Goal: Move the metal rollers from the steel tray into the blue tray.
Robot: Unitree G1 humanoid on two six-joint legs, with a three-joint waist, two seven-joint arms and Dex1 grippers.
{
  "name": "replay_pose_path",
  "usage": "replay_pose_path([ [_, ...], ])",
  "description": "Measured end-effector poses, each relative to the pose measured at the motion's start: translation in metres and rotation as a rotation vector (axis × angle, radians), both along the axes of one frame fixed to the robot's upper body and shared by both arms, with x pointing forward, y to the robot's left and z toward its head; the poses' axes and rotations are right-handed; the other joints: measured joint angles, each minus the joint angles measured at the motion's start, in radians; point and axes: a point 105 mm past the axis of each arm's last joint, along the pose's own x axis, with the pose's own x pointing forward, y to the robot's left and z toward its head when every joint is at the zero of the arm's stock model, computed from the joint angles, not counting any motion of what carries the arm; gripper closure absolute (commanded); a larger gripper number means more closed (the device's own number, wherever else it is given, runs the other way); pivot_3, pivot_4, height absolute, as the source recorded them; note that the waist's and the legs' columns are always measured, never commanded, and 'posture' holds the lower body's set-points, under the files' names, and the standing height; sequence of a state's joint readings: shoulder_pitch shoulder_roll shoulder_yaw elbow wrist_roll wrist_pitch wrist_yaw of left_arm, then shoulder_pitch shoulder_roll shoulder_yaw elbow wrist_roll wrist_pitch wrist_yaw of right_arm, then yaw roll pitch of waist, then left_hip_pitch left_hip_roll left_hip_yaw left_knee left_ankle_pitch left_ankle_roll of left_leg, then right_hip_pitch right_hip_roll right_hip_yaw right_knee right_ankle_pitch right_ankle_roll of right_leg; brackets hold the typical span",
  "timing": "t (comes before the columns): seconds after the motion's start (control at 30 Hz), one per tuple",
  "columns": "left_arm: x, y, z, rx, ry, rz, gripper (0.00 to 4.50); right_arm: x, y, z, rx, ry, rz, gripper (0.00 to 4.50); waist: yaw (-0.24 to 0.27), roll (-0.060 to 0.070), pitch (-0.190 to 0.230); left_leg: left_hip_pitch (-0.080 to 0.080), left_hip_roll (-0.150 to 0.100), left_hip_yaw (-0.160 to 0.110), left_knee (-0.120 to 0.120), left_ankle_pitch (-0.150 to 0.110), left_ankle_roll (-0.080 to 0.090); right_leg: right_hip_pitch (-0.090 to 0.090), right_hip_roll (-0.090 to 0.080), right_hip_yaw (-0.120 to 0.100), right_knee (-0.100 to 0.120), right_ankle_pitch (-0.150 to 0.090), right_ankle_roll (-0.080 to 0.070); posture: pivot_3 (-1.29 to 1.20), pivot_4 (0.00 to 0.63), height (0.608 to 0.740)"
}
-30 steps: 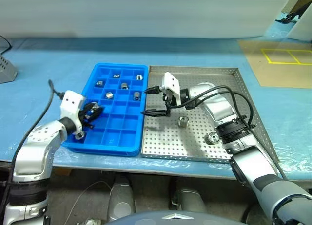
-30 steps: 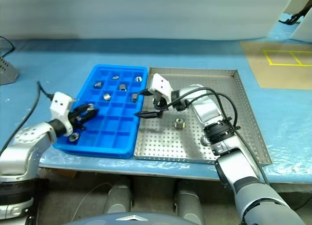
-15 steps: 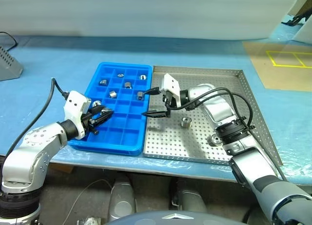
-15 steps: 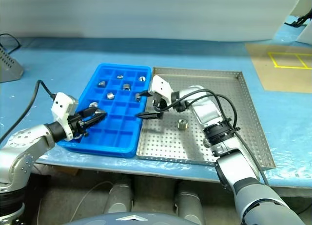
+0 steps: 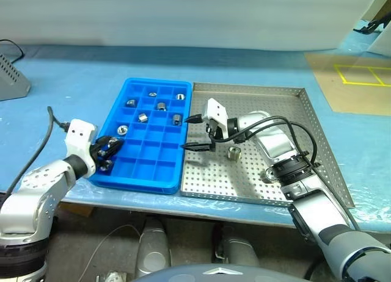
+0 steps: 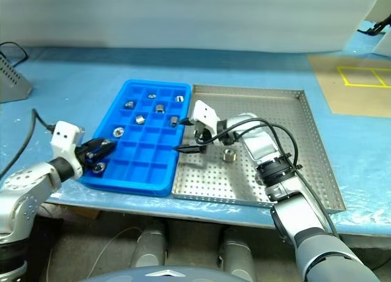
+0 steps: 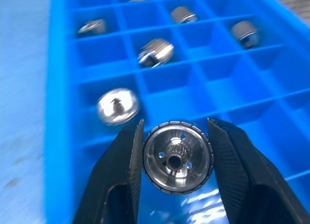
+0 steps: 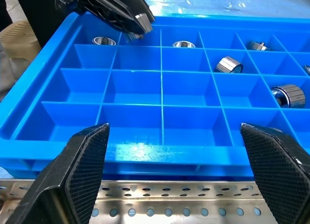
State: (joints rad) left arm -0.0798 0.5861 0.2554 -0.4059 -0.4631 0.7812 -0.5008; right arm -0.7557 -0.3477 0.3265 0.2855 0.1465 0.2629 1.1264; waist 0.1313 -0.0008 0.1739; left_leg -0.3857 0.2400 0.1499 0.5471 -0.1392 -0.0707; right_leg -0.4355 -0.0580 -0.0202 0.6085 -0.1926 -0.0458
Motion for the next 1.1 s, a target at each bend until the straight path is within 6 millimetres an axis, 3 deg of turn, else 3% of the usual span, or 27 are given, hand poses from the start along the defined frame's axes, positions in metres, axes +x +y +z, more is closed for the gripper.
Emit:
replay_pose_path([
  [0.13, 0.01, -0.014, -0.004, 0.0, 0.001, -0.039, 2.81, 0.0, 0.0, -0.001, -0.002, 0.001, -0.001, 0.0, -0.006, 0.0, 0.0, 0.0, 0.0, 0.0, 0.0, 0.0, 0.0, -0.001, 0.001, 0.0, 0.0, 0.0, 0.0, 0.18, 0.15, 0.74],
  [0.67, 0.0, -0.002, -0.022, 0.016, 0.062, -0.017, 2.81, 0.002, -0.006, -0.008, -0.011, 0.009, -0.041, 0.0, -0.007, 0.0, 0.0, 0.0, 0.0, 0.0, 0.0, 0.0, 0.0, -0.001, 0.001, 0.0, 0.001, 0.0, 0.0, 0.17, 0.15, 0.74],
  [0.8, 0.003, -0.002, -0.021, 0.02, 0.055, -0.017, 1.52, 0.003, -0.006, -0.008, -0.011, 0.006, -0.046, 0.0, -0.007, 0.0, 0.0, 0.0, 0.0, 0.0, 0.0, 0.0, 0.0, -0.001, 0.001, 0.0, 0.0, 0.0, -0.001, 0.17, 0.15, 0.74],
  [0.93, 0.005, -0.004, -0.017, 0.016, 0.042, -0.024, 1.52, 0.003, -0.006, -0.008, -0.012, 0.006, -0.049, 0.0, -0.007, 0.0, 0.0, 0.0, 0.0, 0.0, 0.0, 0.0, 0.0, -0.001, 0.001, 0.0, 0.0, 0.0, -0.001, 0.16, 0.15, 0.74],
  [1.1, 0.015, -0.017, 0.008, -0.02, -0.027, -0.08, 1.52, 0.003, -0.009, -0.009, -0.017, 0.011, -0.058, 0.0, -0.007, 0.0, 0.0, 0.0, 0.0, 0.0, 0.0, 0.0, 0.0, 0.0, 0.0, 0.0, 0.0, 0.0, -0.001, 0.12, 0.15, 0.74],
])
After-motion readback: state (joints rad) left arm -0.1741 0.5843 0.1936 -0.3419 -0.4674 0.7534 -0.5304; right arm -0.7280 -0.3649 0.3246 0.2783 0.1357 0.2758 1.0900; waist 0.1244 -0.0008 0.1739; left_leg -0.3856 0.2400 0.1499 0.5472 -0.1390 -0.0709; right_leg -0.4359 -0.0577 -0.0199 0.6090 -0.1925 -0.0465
